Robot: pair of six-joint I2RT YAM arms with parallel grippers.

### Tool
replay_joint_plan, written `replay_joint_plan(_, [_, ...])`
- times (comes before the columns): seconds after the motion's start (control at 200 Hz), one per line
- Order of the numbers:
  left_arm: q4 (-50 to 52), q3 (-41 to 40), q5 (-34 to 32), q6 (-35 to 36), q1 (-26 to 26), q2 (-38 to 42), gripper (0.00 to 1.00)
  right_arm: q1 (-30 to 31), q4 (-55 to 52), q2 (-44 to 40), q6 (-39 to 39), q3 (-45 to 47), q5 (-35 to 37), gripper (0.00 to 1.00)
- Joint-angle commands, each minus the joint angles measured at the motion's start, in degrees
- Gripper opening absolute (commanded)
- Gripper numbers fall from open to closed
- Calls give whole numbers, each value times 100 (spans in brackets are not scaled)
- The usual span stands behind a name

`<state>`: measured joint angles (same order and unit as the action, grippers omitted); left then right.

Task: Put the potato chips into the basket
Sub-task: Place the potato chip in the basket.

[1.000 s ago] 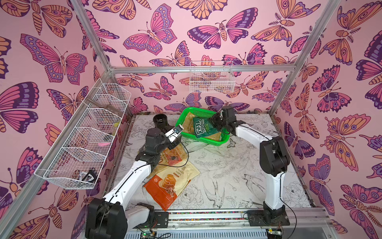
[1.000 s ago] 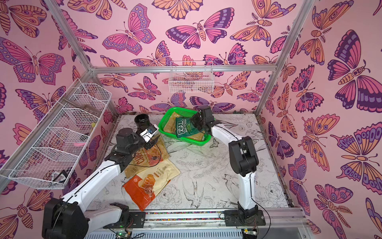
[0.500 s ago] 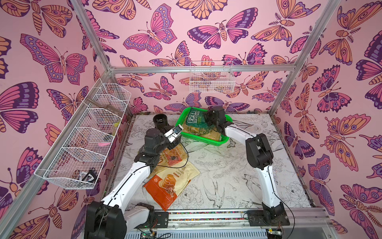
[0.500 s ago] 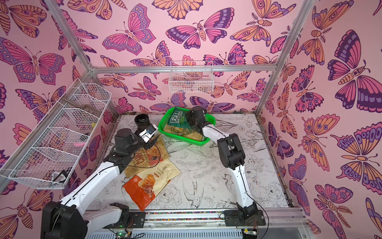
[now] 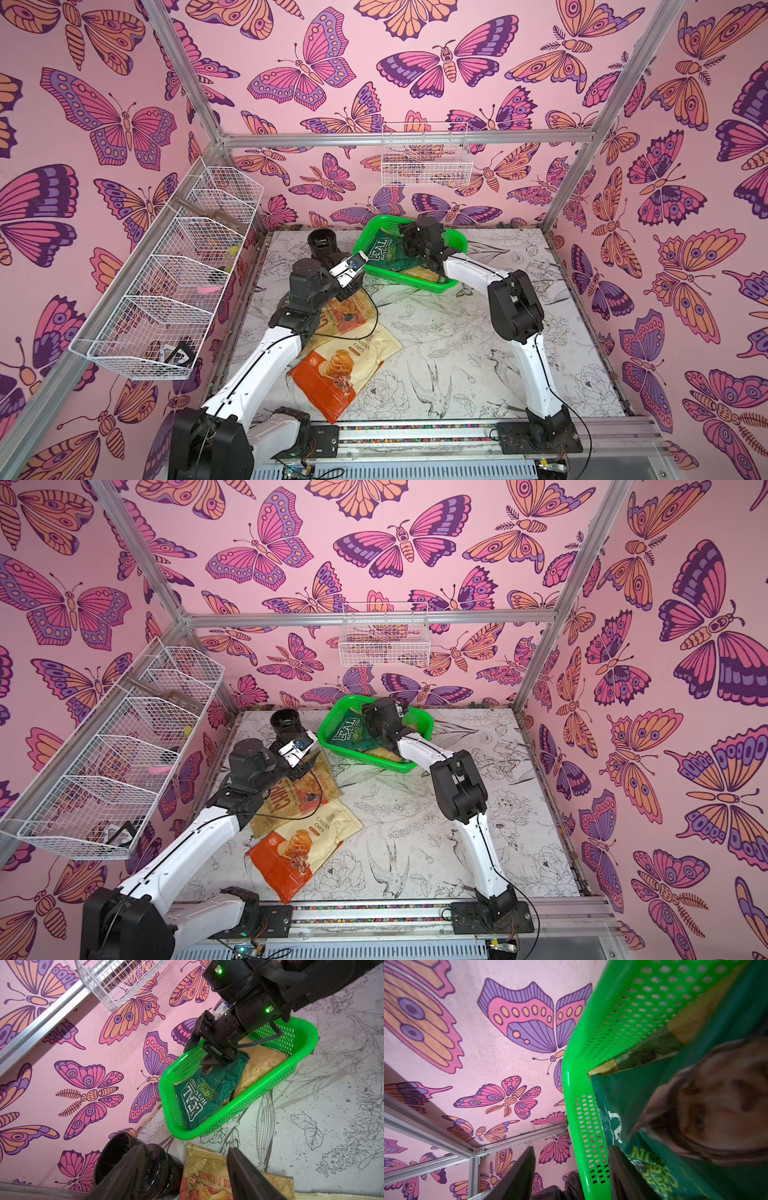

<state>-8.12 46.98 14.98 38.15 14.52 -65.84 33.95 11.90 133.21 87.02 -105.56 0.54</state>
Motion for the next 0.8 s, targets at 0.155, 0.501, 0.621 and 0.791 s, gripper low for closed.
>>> replay_joint_plan(0.155, [-32,-93,16,59,-46,116,69,-38,-785,-93,-716,-559,-345,59])
replay_joint_plan(0.501, [-6,-101,-15,123,-44,177,69,-382,-4008,-44,-3873,-1202,-328,60])
replay_joint_plan(0.621, [-5,-99,58,98,-40,147,69,-568,-4730,12,-4566,-914,-545,60])
replay_joint_plan(0.791, [-5,-101,63,105,-46,124,69,-759,-5698,164,-4950,-1091,-1017,60])
